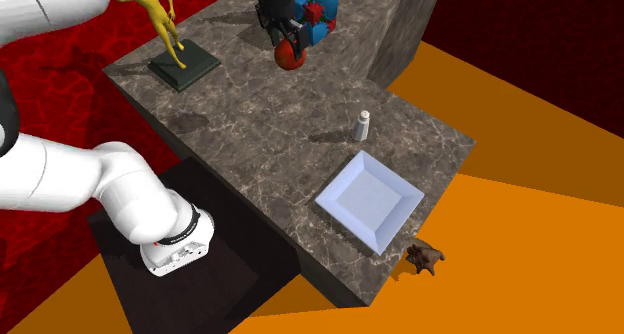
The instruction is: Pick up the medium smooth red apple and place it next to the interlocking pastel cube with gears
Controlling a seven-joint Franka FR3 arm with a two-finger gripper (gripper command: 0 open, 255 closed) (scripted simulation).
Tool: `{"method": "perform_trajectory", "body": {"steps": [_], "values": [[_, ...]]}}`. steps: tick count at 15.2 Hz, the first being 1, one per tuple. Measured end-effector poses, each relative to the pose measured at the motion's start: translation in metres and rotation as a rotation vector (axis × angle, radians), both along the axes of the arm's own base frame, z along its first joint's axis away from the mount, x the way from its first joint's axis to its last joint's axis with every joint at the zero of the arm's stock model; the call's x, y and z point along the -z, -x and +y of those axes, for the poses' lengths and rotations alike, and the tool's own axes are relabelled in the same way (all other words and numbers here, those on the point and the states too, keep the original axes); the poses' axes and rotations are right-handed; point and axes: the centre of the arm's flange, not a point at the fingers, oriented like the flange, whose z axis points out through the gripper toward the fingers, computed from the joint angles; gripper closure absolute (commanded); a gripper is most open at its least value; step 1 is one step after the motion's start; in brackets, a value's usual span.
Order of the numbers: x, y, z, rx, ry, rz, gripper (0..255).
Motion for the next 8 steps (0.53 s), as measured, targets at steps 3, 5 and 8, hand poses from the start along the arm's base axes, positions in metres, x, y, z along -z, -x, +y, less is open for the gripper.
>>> {"method": "perform_trajectory", "body": {"steps": [3,5,8], "values": [[0.003,-0.026,0.027,0.0,0.0,0.0,255],[0.003,-0.042,0.046,0.0,0.0,0.0,255],[0.004,-0.07,0.08,-0.001,0.0,0.0,255]]}}
